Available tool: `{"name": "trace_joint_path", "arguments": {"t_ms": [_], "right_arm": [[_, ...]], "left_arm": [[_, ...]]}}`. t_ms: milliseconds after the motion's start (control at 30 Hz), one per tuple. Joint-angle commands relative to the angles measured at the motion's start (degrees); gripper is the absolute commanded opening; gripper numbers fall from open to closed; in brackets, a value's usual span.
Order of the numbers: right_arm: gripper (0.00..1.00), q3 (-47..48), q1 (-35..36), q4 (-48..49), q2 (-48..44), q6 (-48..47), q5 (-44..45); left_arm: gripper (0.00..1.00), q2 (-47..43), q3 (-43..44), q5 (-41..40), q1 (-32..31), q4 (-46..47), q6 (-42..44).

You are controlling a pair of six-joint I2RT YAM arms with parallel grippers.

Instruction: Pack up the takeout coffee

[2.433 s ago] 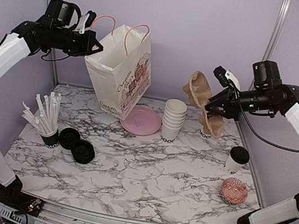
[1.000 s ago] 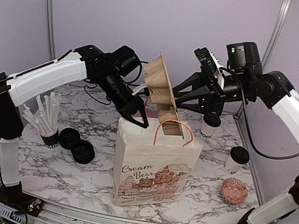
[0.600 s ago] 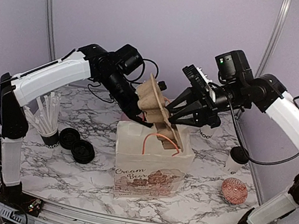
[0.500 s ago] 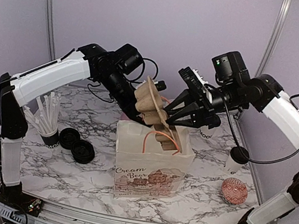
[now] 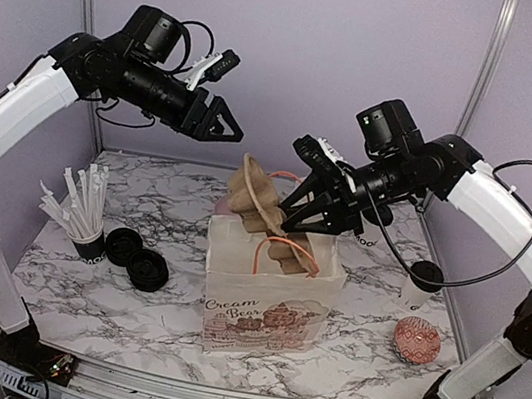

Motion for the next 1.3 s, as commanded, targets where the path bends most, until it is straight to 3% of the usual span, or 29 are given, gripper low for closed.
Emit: {"name": "trace_joint_path", "arguments": {"t_ms": [0, 367, 667, 900, 1267], "right_arm": [[0.2, -0.33, 1.85, -0.12, 1.47, -0.57, 6.32], [0.22, 2.66, 8.22, -9.3, 7.89, -3.48, 21.04], [0.22, 2.8, 9.04, -12.21, 7.82, -4.28, 27.27], [0.22, -1.63, 12.8, -11.25, 8.71, -5.77, 39.65], [0.3, 1.06, 14.96, -14.76, 16.67, -6.17, 40.08]], "left_arm": [[0.67, -4.68, -6.1, -3.52, 2.97, 7.35, -3.11], [0.68, -7.67, -16.12, -8.31, 9.82, 10.99, -1.22], [0.68, -8.12, -21.3, -6.28, 13.93, 14.59, -1.13], [0.68, -7.63, -24.6, -3.46, 16.42, 17.18, -2.18], [0.67, -8.34, -29.79, 0.37, 19.51, 21.16, -3.6]]}}
